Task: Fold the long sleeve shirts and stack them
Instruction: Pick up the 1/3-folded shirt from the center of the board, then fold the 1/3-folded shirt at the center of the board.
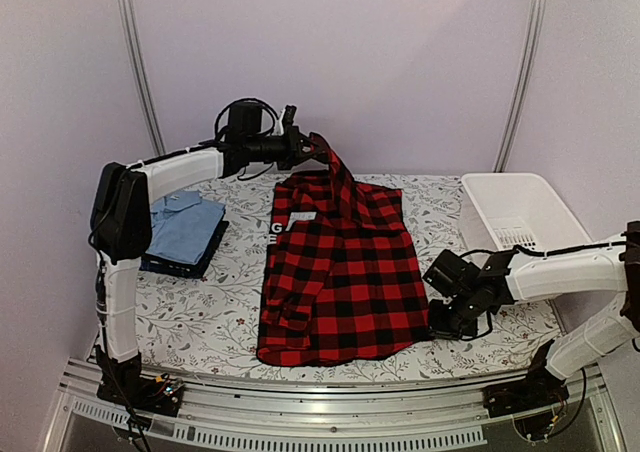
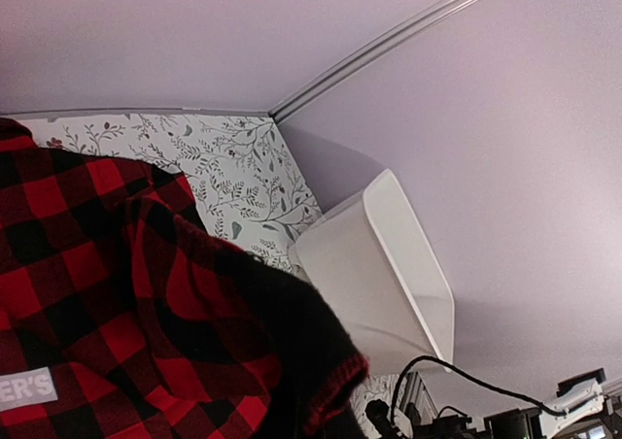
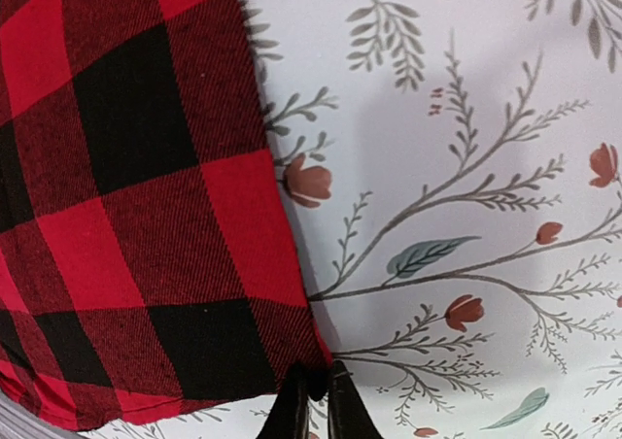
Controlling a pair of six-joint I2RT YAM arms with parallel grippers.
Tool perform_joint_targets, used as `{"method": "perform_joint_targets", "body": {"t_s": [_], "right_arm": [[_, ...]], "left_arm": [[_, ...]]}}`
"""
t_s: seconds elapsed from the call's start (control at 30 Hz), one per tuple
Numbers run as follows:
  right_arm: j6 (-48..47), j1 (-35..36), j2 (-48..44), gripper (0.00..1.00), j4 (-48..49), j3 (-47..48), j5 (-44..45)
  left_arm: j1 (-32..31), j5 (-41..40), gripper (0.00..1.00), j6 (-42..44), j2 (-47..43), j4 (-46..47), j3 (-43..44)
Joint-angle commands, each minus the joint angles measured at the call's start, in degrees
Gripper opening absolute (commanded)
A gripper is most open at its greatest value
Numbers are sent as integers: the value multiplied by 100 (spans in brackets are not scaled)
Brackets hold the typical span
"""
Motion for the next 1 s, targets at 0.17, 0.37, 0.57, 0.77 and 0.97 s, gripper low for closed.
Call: {"method": "perform_joint_targets", "body": {"t_s": [0.17, 0.37, 0.57, 0.77, 0.97], "right_arm": [[-9, 55, -262, 0, -715, 720, 767], [-337, 274, -320, 0, -692, 1129, 762], [-890, 631, -8, 0, -347, 1578, 500], [-1392, 900, 513, 0, -43, 1909, 115], [-1910, 956, 967, 0, -33, 2161, -365]], "left_arm": [[-12, 44, 0, 186, -71, -50, 729], [135, -46, 0, 238, -275, -143, 862], [456, -214, 0, 388, -750, -185, 535], [925, -408, 0, 566, -1337, -430, -116], [1281, -612, 0, 710, -1869, -449, -925]]}}
